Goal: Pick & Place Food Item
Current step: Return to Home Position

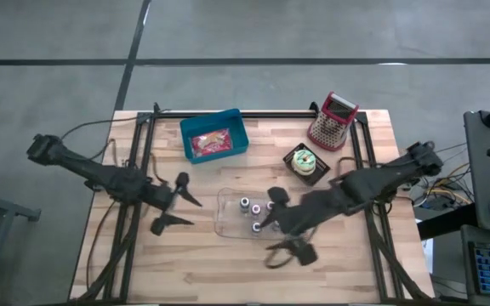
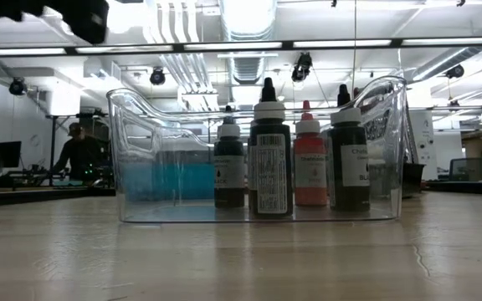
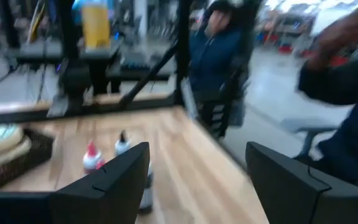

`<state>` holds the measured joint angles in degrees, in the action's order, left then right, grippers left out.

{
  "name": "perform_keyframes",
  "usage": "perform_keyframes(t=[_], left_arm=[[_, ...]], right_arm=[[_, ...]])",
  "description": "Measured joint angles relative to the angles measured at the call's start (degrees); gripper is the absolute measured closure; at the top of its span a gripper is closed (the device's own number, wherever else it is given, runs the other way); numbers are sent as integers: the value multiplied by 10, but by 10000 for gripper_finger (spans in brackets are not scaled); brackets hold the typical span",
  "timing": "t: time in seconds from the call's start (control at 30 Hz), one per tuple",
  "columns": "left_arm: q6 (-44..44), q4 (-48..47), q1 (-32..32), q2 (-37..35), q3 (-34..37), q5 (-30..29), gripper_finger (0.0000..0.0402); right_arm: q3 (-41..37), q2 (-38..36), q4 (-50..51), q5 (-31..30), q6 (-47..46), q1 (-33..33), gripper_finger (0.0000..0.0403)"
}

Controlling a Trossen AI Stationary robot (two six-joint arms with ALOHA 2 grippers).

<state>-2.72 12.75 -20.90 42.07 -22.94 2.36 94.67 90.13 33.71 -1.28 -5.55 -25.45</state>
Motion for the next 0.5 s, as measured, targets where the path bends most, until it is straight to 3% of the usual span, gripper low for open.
perform_keyframes(t=[0.23,0.5], left_arm=[[1,-16,-47,-122,49,-18,129],[-6,-9,-83,-136,64,-22,129]], right_arm=[[-164,-129,-127,3,6,-19,156],[-333,-260,-256,3,18,-67,156]])
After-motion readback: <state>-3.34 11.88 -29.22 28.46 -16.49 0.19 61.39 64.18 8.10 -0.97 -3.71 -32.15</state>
